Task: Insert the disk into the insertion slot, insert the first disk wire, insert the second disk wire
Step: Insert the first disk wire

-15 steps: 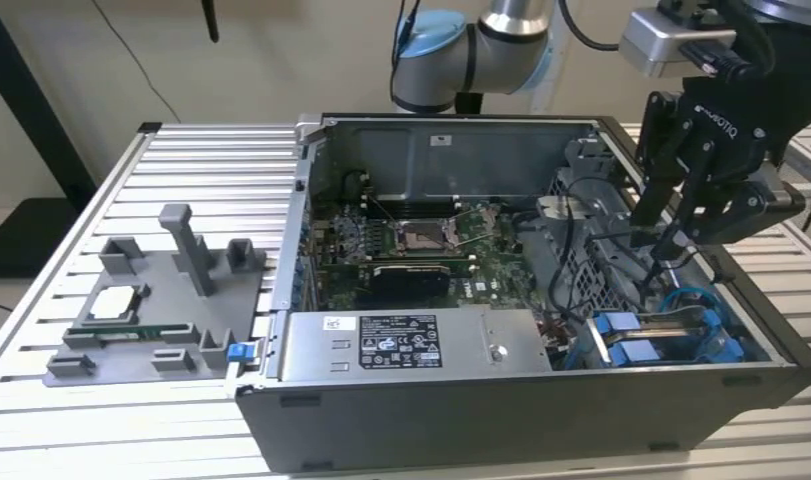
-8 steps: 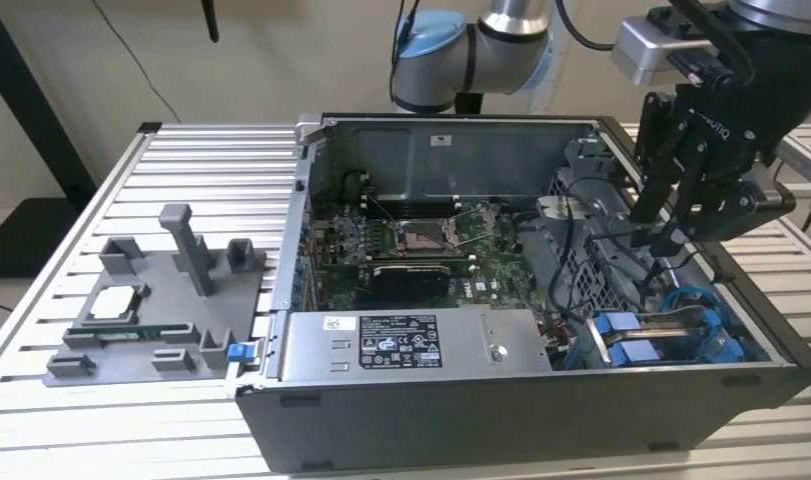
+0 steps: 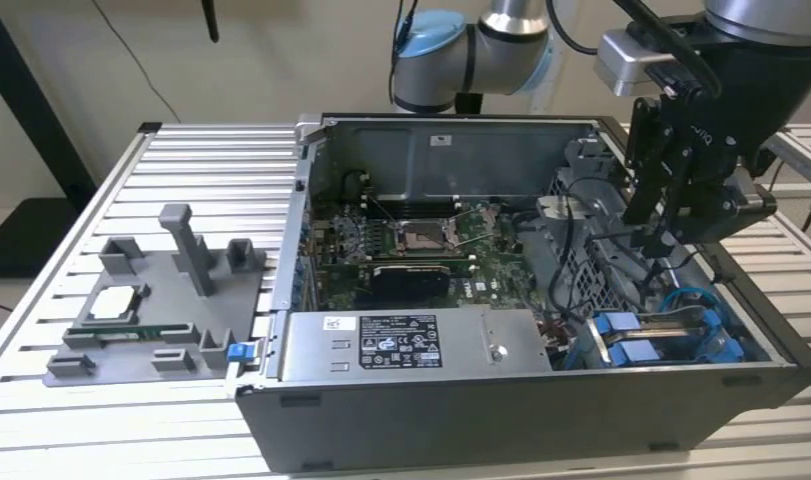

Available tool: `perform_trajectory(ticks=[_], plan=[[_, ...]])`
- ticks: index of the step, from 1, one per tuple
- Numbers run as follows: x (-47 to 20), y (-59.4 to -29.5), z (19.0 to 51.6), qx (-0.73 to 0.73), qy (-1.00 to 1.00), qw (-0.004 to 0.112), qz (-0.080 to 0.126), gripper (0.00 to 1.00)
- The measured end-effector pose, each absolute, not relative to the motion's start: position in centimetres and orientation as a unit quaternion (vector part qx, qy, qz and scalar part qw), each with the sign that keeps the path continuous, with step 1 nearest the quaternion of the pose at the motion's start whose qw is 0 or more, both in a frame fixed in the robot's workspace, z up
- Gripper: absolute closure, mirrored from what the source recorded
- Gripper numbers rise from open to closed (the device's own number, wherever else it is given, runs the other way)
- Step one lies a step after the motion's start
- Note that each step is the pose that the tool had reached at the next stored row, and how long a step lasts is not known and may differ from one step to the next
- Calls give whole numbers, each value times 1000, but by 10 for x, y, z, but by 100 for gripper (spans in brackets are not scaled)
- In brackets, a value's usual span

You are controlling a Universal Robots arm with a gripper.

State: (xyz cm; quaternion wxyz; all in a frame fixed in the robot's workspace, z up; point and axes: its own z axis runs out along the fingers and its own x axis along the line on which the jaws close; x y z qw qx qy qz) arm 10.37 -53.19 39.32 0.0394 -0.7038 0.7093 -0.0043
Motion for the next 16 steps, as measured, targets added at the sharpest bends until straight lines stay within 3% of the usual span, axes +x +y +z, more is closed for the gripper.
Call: perform_trajectory(ticks=[16], plan=[[103, -531, 393, -704, 709, 40, -5, 100]])
